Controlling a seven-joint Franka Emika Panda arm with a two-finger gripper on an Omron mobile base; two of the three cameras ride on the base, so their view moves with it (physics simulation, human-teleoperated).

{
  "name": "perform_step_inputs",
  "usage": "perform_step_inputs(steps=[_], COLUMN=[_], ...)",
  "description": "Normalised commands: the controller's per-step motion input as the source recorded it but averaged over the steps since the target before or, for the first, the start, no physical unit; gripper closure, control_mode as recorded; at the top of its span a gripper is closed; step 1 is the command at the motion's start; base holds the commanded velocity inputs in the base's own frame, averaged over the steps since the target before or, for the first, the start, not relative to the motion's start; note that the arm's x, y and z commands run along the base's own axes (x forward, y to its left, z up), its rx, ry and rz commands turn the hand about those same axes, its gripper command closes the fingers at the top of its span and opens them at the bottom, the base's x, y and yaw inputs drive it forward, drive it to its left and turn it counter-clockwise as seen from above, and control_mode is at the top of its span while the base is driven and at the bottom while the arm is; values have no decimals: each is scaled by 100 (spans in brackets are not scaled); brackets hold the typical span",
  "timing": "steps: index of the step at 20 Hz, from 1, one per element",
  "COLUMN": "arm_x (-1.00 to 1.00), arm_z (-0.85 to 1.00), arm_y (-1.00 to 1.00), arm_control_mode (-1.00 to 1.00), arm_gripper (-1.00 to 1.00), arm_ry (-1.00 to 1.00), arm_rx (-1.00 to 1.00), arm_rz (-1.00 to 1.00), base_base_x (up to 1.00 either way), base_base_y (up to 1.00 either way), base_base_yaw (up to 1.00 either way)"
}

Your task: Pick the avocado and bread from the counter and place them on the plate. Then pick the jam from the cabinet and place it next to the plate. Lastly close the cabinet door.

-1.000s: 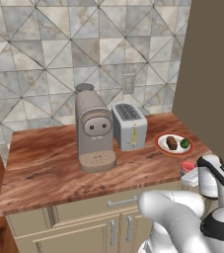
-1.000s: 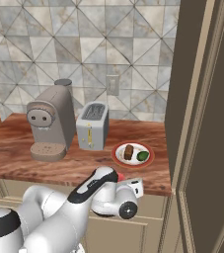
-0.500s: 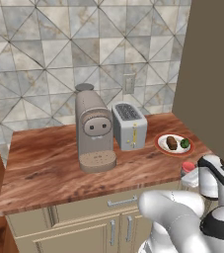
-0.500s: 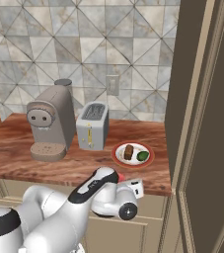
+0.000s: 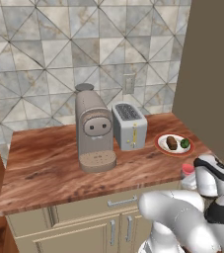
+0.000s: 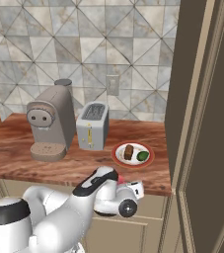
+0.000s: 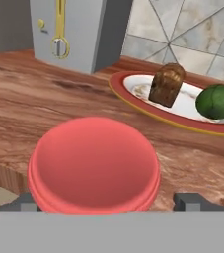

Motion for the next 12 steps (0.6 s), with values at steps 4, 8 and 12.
perform_step_inputs(steps=[4, 8, 12], arm_x=[14, 16, 10], arm_z=[-39, -39, -31], arm_y=[15, 15, 8], arm_control_mode=[-100, -100, -100], arm_gripper=[-100, -100, -100], arm_ry=[10, 11, 5], arm_rx=[-9, -10, -7], arm_rz=[0, 0, 0], base_base_x=[0, 0, 0], base_base_y=[0, 0, 0], base_base_yaw=[0, 0, 0])
